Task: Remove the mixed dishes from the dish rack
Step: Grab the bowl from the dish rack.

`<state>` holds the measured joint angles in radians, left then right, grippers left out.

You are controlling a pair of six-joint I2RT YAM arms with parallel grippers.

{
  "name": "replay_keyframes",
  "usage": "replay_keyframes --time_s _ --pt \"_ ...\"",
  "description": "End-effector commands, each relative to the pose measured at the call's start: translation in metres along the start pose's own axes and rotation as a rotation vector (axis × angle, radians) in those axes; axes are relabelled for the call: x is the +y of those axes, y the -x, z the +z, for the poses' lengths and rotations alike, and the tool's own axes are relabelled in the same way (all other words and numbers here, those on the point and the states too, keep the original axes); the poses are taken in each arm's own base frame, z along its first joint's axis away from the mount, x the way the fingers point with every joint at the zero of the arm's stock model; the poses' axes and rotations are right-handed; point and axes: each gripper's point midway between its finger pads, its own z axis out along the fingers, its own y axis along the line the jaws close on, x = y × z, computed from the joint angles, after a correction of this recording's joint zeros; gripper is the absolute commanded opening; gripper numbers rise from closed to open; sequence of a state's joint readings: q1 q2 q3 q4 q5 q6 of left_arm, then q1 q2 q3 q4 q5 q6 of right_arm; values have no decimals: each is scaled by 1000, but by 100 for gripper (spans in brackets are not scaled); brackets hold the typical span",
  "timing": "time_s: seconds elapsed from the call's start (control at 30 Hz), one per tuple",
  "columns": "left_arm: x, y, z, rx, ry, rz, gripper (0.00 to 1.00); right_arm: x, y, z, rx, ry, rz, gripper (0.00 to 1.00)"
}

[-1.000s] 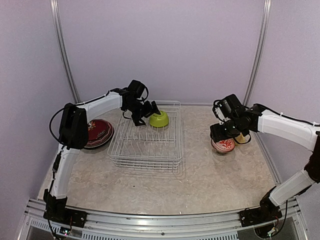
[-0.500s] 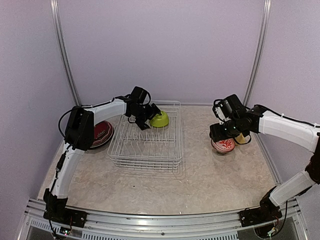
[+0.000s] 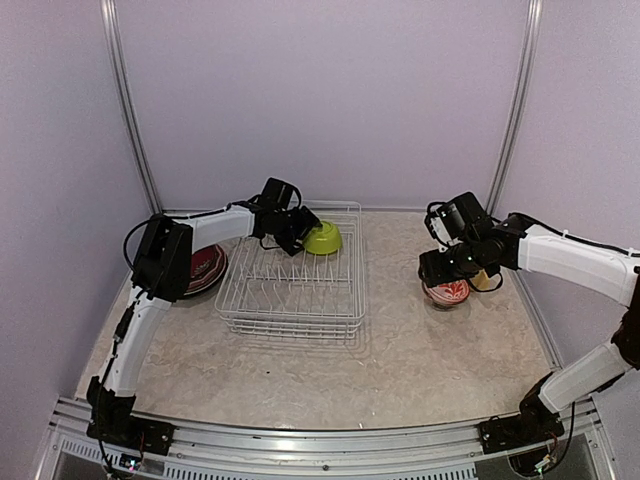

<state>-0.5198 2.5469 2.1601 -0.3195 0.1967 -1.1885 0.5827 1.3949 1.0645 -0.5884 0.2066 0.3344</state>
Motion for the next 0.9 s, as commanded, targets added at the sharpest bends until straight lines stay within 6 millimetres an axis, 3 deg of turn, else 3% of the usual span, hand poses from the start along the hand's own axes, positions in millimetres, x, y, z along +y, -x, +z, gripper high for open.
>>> replay_keyframes --time_s 0.0,0.23,0.67,0.87 --pt "9 6 9 -33 -23 22 76 6 -1 -1 -9 24 3 64" --pt "-8 6 -7 -60 -82 77 56 8 -1 1 -8 30 -2 64" --pt "-36 6 -42 -92 -134 198 44 11 4 -7 -34 30 4 64" --pt "-58 3 -69 -89 -186 261 40 14 10 -9 -57 39 4 64"
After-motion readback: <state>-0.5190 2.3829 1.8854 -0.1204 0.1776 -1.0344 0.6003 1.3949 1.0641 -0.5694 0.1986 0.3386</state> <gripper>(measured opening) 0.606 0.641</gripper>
